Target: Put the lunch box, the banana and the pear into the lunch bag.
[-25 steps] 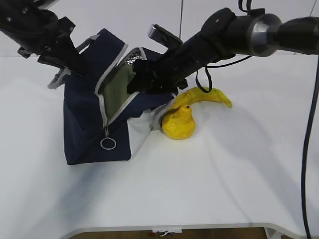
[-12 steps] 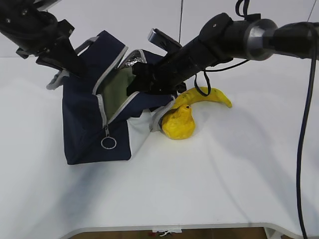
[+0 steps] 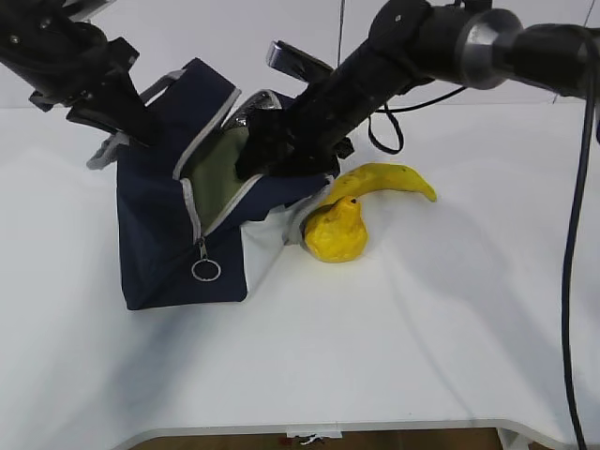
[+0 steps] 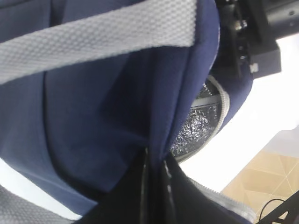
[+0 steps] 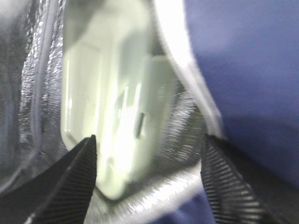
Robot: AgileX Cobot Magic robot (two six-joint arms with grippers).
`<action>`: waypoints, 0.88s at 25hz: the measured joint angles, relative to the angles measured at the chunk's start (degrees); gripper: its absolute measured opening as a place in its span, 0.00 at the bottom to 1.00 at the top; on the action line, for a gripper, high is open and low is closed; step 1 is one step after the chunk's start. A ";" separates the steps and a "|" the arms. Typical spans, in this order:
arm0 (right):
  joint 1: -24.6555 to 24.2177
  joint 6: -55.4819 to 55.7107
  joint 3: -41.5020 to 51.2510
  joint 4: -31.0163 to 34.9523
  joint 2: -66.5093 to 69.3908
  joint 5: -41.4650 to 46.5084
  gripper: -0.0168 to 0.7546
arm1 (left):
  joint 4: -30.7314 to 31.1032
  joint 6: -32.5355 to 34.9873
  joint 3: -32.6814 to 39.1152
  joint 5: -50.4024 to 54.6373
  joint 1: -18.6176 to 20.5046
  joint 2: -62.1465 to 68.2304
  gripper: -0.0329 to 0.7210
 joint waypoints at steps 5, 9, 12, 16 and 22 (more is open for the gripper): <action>0.00 6.44 -7.14 -10.44 0.24 6.87 0.74 | 0.00 0.00 0.00 0.22 0.00 0.00 0.03; 0.00 9.01 -13.22 -14.71 0.24 11.57 0.74 | 0.35 0.00 0.00 0.31 0.00 0.00 0.03; 0.00 12.18 -17.49 -17.70 0.24 12.72 0.75 | 0.47 0.00 0.00 0.44 0.00 0.00 0.03; 0.00 20.61 -21.87 -24.92 0.24 13.28 0.75 | 0.92 0.00 0.00 0.63 0.00 0.00 0.03; -0.11 29.92 -22.80 -30.77 0.24 13.65 0.75 | 3.11 0.00 0.00 0.93 0.00 0.00 0.03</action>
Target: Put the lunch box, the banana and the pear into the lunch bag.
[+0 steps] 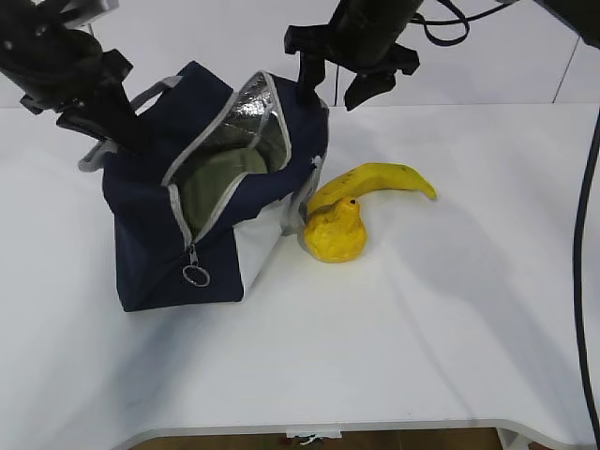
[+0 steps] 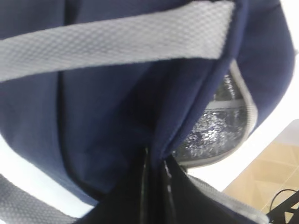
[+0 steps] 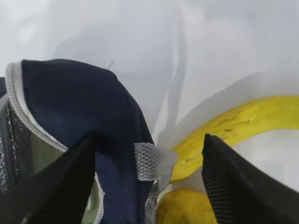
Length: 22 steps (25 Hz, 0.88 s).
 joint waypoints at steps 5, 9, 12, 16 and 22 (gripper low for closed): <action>0.00 5.80 0.00 0.00 0.00 0.08 0.75 | 2.05 0.00 0.00 0.05 0.00 0.00 0.04; 0.00 9.45 -0.25 0.53 0.00 0.25 0.75 | 3.90 0.00 0.00 0.05 0.00 0.00 0.03; -0.08 9.97 -0.95 1.21 -0.96 0.22 0.75 | 4.37 0.00 0.00 -0.06 0.22 0.00 0.03; -0.08 10.06 -1.17 1.98 -3.03 0.28 0.75 | 4.22 -0.48 0.00 -1.13 1.32 0.00 0.03; -0.08 14.65 -1.43 -3.03 -3.96 0.36 0.75 | 2.31 -1.37 0.00 -1.53 2.79 0.00 0.03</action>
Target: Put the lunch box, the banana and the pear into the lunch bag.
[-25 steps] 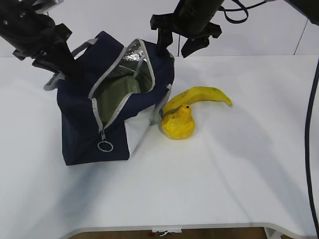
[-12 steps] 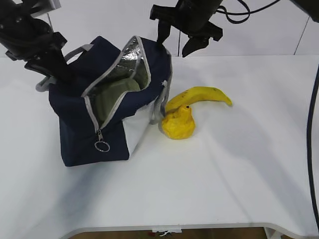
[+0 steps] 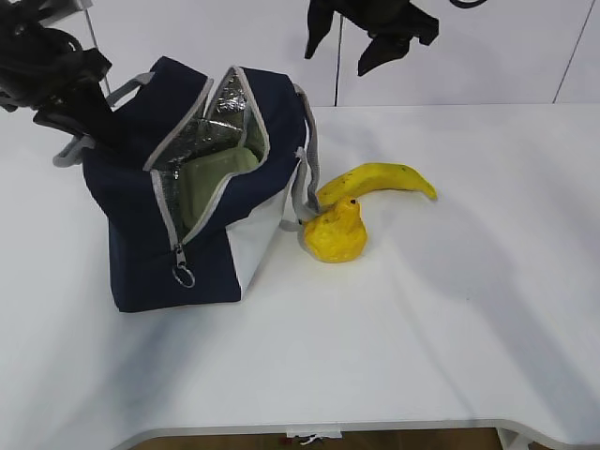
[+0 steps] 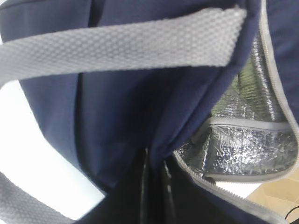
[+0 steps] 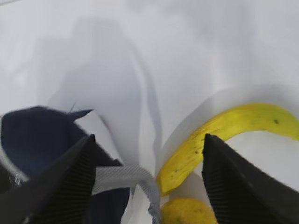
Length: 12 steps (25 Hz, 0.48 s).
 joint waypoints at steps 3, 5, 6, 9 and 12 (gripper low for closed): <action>0.00 2.71 0.00 -3.83 0.00 0.00 0.75 | -0.24 0.00 0.00 0.00 0.00 0.00 0.03; -0.14 5.63 0.00 -5.34 0.00 0.00 0.75 | -0.36 0.00 0.00 0.00 0.00 0.00 0.03; -0.14 6.73 0.00 -5.71 0.00 0.14 0.75 | -0.36 0.00 0.00 0.00 0.00 0.00 0.03; -0.27 11.07 0.00 -6.21 0.23 0.29 0.75 | -0.36 0.00 0.00 -0.10 0.00 0.00 0.03; -0.50 16.05 -0.10 -6.25 1.17 0.29 0.75 | -0.36 0.00 0.00 -0.19 0.00 0.00 0.03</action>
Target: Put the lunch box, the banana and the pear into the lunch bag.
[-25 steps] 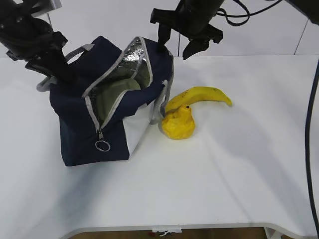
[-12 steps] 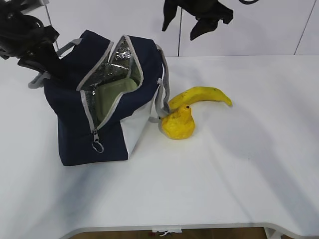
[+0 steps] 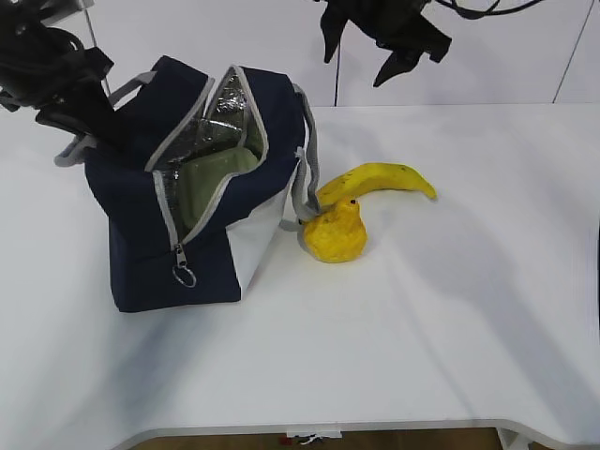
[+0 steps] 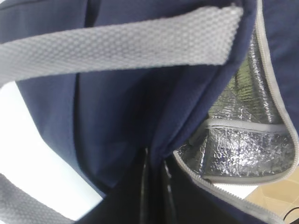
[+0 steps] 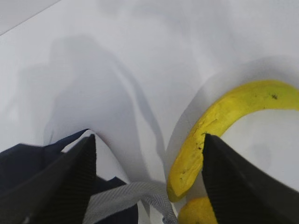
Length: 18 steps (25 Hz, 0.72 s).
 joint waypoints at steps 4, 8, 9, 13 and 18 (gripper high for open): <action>0.00 4.98 0.00 0.26 2.25 0.00 0.75 | 0.00 0.00 0.00 -0.14 0.00 0.00 0.03; 0.00 7.88 0.00 2.31 5.07 -0.11 0.75 | 0.00 0.00 0.00 -0.26 0.00 0.00 0.03; 0.00 8.30 0.00 2.53 5.69 -0.11 0.75 | 0.00 0.00 0.00 -0.26 0.00 0.00 0.03; -0.10 9.78 0.00 3.39 7.06 -0.11 0.75 | 0.10 0.00 0.00 -0.26 0.00 0.00 0.03; -0.10 10.37 0.00 4.21 8.87 -0.29 0.75 | 0.29 0.00 0.00 -0.26 0.00 0.00 0.03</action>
